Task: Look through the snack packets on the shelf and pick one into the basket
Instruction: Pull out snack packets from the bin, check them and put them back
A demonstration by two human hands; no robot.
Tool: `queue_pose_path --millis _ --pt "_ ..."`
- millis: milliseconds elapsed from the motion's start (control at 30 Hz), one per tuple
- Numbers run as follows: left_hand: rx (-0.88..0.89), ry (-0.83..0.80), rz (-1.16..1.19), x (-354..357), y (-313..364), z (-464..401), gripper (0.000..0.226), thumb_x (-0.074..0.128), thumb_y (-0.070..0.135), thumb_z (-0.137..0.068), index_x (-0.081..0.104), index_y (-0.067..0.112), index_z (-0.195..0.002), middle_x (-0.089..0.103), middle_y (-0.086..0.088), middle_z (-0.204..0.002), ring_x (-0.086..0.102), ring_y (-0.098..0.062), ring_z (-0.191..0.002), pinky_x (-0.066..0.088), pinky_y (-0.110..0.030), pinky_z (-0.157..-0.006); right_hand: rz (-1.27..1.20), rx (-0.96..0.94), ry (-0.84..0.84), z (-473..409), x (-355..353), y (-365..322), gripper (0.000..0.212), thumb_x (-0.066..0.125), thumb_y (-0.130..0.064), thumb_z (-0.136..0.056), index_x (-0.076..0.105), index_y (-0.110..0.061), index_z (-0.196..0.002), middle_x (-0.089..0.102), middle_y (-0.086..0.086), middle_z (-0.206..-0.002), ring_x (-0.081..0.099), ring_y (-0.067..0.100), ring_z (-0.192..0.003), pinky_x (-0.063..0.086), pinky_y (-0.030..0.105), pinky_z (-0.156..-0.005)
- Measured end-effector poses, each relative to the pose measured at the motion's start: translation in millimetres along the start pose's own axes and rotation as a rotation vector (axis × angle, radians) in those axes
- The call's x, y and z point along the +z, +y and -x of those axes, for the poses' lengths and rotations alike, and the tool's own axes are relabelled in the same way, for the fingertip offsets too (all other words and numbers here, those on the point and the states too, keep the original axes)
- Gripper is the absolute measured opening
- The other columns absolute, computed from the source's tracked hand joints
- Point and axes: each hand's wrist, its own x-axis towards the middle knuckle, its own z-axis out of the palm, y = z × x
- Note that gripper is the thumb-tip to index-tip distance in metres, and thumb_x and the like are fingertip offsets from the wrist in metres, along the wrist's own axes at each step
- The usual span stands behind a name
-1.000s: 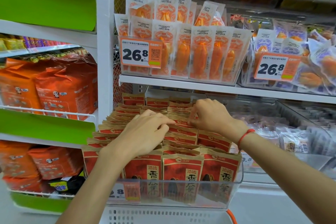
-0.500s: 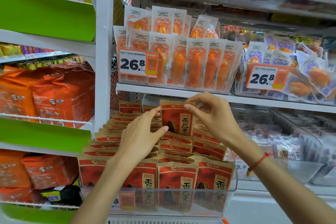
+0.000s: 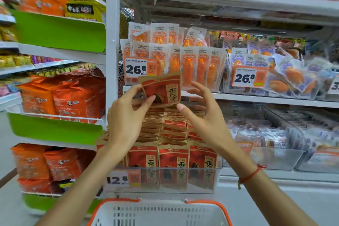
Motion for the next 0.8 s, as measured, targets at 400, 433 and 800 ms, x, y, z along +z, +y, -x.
queue_pose_path --millis 400,433,800 --pt "-0.318 -0.313 0.296 -49.9 3.8 88.3 0.019 0.065 0.02 -0.09 0.065 0.037 -0.097 0.071 0.017 -0.091 0.068 0.005 -0.079 0.057 -0.022 -0.056 -0.241 0.134 -0.017 84.1 46.2 -2.7 0.029 0.065 -0.042 -0.084 0.057 -0.027 -0.108 0.069 -0.015 -0.098 0.066 -0.001 -0.089 0.057 0.024 -0.076" --pt "-0.365 -0.348 0.289 -49.6 -0.2 93.9 0.018 0.065 0.02 -0.09 0.065 0.037 -0.096 0.071 0.015 -0.091 0.069 0.004 -0.077 0.057 -0.023 -0.057 -0.221 0.164 -0.029 89.1 47.0 -0.9 0.028 0.068 -0.042 -0.083 0.057 -0.027 -0.104 0.07 -0.015 -0.095 0.067 -0.002 -0.086 0.056 0.023 -0.074" --pt "-0.579 -0.631 0.163 -51.8 -29.1 105.7 0.025 0.068 0.038 -0.085 0.068 0.035 -0.11 0.074 0.015 -0.101 0.07 -0.001 -0.088 0.058 -0.02 -0.072 -0.344 0.414 -0.102 101.5 54.5 15.6 0.026 0.058 -0.03 -0.094 0.069 -0.008 -0.095 0.075 -0.001 -0.082 0.071 0.006 -0.072 0.052 0.014 -0.058"
